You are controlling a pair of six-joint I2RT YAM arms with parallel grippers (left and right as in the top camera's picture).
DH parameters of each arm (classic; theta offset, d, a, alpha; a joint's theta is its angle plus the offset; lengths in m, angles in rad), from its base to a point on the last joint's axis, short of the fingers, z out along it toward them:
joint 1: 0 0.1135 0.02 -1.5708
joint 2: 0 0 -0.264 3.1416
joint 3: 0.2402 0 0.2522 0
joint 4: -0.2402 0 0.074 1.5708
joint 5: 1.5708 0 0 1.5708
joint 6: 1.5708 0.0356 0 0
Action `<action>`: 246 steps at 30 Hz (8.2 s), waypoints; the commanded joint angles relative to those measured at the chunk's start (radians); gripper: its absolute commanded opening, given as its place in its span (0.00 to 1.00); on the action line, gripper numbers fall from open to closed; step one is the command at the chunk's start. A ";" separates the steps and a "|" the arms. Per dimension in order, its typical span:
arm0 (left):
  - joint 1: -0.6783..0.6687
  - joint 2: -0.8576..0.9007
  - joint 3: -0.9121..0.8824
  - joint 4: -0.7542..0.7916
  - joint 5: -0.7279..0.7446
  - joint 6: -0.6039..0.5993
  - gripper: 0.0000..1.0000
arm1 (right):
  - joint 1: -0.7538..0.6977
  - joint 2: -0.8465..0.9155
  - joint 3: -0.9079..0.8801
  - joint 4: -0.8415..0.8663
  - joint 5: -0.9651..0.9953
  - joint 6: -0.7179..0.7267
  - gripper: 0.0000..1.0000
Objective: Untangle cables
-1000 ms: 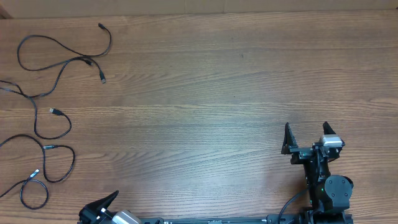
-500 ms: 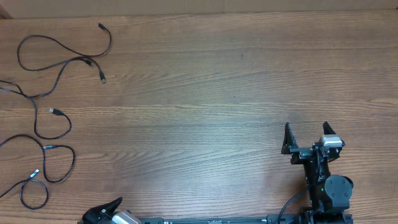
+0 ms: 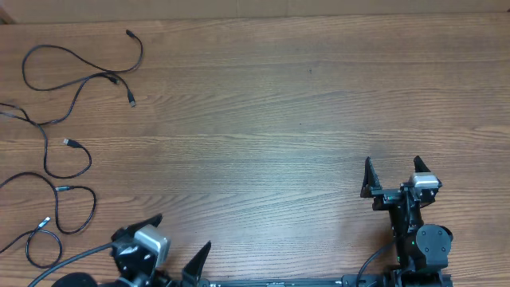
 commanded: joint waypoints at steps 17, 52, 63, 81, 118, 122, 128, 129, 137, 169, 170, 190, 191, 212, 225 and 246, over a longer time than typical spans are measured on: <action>-0.057 -0.258 -0.602 0.635 0.016 -0.158 1.00 | 0.000 -0.012 -0.011 0.006 0.000 -0.004 1.00; -0.115 -0.259 -0.993 1.185 -0.320 -0.320 1.00 | 0.000 -0.012 -0.011 0.006 0.000 -0.004 1.00; -0.115 -0.259 -0.993 1.170 -0.430 -0.207 1.00 | 0.000 -0.012 -0.011 0.006 0.000 -0.004 1.00; -0.115 -0.258 -0.993 1.152 -0.611 -0.173 1.00 | 0.000 -0.012 -0.011 0.006 0.000 -0.004 1.00; -0.090 -0.258 -0.994 1.155 -0.651 -0.254 1.00 | 0.000 -0.012 -0.011 0.006 0.000 -0.004 1.00; -0.090 -0.258 -0.994 1.155 -0.647 -0.218 1.00 | 0.000 -0.012 -0.011 0.006 0.000 -0.004 1.00; -0.090 -0.258 -0.994 1.155 -0.647 -0.207 1.00 | 0.000 -0.012 -0.011 0.006 0.000 -0.004 1.00; -0.090 -0.258 -0.994 1.155 -0.648 -0.207 0.99 | 0.000 -0.012 -0.011 0.006 0.000 -0.004 1.00; -0.090 -0.258 -0.994 1.156 -0.645 -0.177 1.00 | 0.000 -0.012 -0.011 0.006 0.000 -0.004 1.00; -0.090 -0.258 -0.993 1.157 -0.626 -0.162 1.00 | 0.000 -0.012 -0.011 0.006 0.000 -0.004 1.00; -0.090 -0.258 -0.993 1.157 -0.626 -0.162 1.00 | 0.000 -0.012 -0.011 0.006 0.000 -0.004 1.00; -0.090 -0.258 -0.993 1.157 -0.625 -0.162 1.00 | -0.004 -0.012 -0.011 0.006 -0.007 0.000 1.00; -0.090 -0.258 -0.993 1.157 -0.626 -0.162 1.00 | -0.004 -0.012 -0.011 0.006 -0.007 0.000 1.00; -0.090 -0.258 -0.993 1.157 -0.626 -0.162 1.00 | -0.004 -0.012 -0.011 0.006 -0.006 -0.001 1.00; -0.090 -0.257 -0.993 1.157 -0.625 -0.162 1.00 | -0.004 -0.012 -0.011 0.006 -0.006 -0.001 1.00; -0.090 -0.257 -0.993 1.157 -0.626 -0.162 1.00 | -0.004 -0.012 -0.011 0.006 -0.006 -0.001 1.00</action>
